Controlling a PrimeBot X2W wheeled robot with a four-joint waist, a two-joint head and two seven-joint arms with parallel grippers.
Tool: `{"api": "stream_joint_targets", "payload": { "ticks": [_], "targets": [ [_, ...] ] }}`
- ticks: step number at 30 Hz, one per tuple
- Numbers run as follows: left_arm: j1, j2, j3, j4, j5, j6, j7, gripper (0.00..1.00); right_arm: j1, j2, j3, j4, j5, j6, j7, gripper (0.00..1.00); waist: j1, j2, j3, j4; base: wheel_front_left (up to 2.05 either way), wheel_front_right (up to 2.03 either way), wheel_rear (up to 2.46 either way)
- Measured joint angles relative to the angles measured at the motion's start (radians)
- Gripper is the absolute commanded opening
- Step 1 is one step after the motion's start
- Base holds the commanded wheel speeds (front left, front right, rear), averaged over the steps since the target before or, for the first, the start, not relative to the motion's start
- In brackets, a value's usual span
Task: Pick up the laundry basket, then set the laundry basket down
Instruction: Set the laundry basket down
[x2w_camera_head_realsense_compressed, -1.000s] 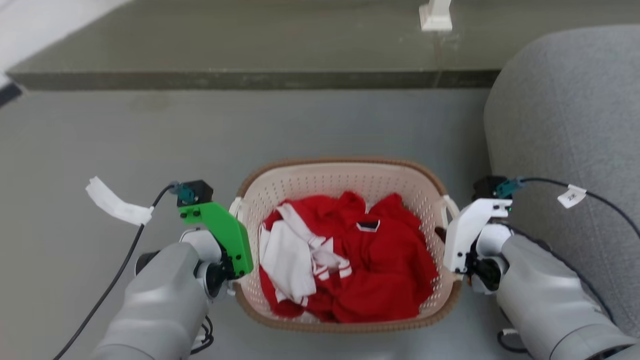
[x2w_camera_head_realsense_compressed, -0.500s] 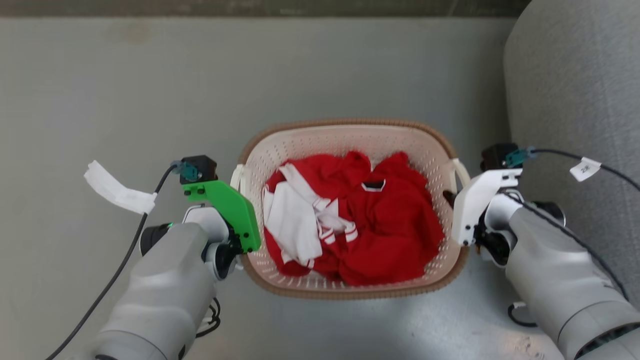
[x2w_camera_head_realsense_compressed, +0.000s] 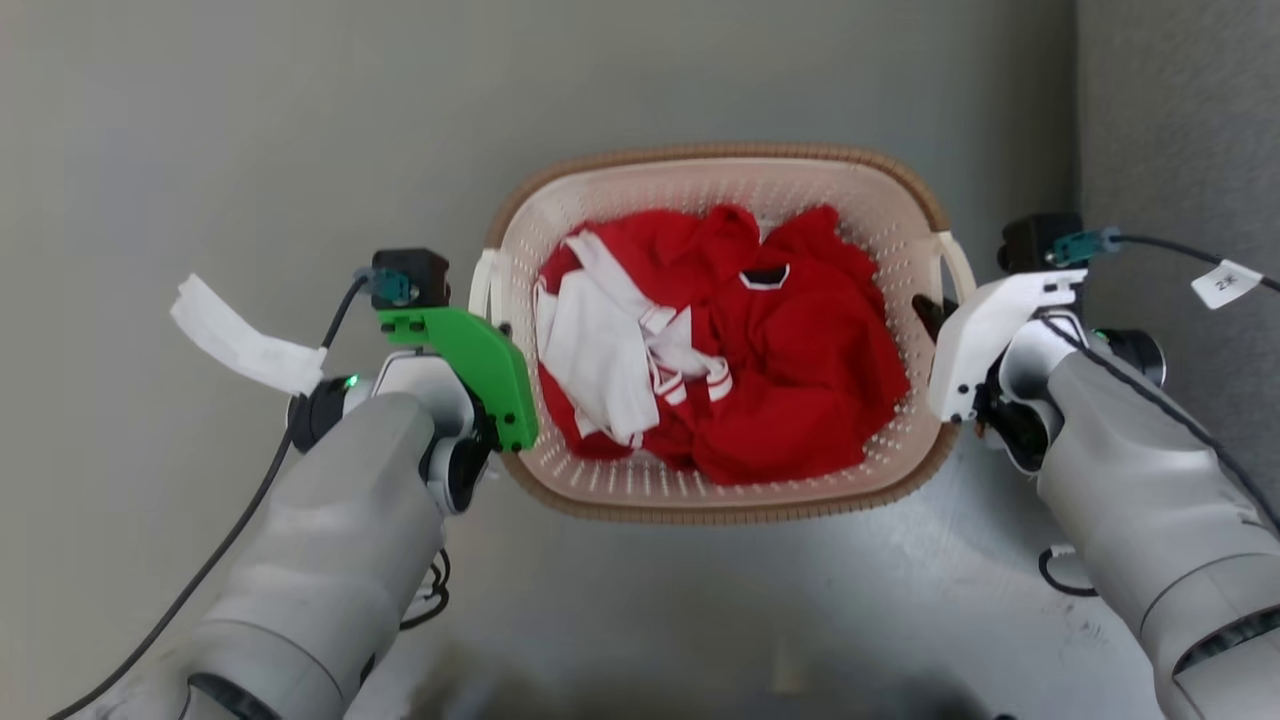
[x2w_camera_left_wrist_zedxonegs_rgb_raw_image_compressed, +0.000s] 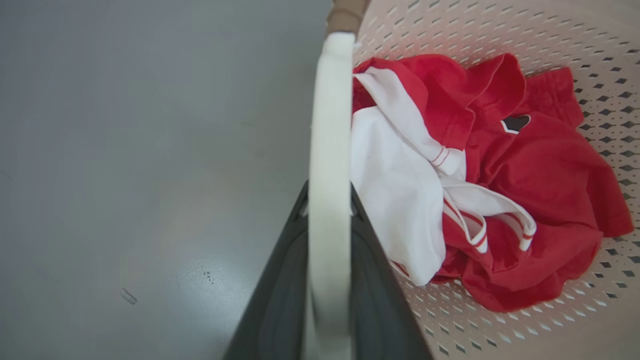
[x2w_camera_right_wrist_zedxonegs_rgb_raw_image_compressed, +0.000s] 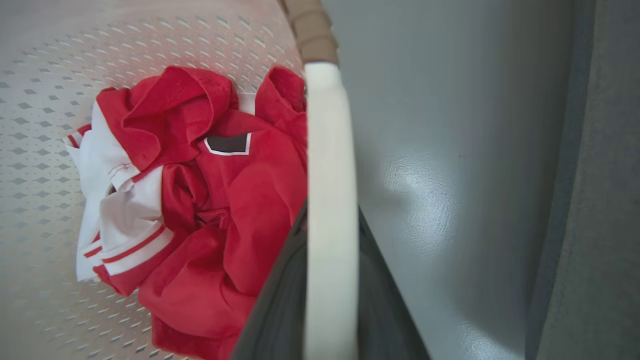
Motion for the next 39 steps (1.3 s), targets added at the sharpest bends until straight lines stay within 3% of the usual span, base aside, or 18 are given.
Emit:
{"api": "stream_joint_targets", "payload": {
  "ticks": [21, 39],
  "targets": [
    [-0.126, -0.002, -0.012, -0.04, 0.008, 0.029, -0.154, 0.0, -0.134, -0.06, 0.012, -0.038, -0.02, 0.01, -0.123, 0.0, 0.0001, 0.0, 0.259, 0.031, 0.0, 0.0, 0.0],
    [-0.174, -0.002, -0.042, -0.036, -0.005, 0.031, -0.187, 0.0, -0.179, -0.08, 0.036, -0.029, -0.029, 0.016, -0.164, 0.0, -0.0001, -0.0001, 0.359, 0.046, 0.0, 0.0, 0.0]
  ]
}}
